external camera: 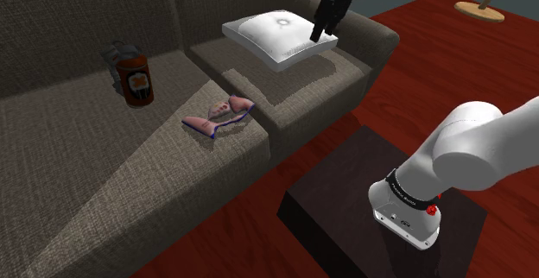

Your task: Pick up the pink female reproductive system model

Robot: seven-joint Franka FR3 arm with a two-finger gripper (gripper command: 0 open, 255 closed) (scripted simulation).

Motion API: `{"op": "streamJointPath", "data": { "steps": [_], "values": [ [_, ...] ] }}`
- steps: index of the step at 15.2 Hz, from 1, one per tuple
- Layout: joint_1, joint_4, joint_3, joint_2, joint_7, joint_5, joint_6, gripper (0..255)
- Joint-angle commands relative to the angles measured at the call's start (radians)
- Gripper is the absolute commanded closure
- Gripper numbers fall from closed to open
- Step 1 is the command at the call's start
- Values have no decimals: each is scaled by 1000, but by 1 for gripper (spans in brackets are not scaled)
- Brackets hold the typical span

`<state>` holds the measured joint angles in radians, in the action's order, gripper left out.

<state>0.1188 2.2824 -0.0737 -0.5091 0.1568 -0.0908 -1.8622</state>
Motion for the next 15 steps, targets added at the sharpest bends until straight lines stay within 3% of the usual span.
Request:
{"op": "streamJointPath", "data": {
  "steps": [1, 15],
  "values": [
    [26, -17, 1, 69, 59, -3, -44, 0],
    [160, -233, 67, 528, 408, -13, -227, 0]
  ]
}}
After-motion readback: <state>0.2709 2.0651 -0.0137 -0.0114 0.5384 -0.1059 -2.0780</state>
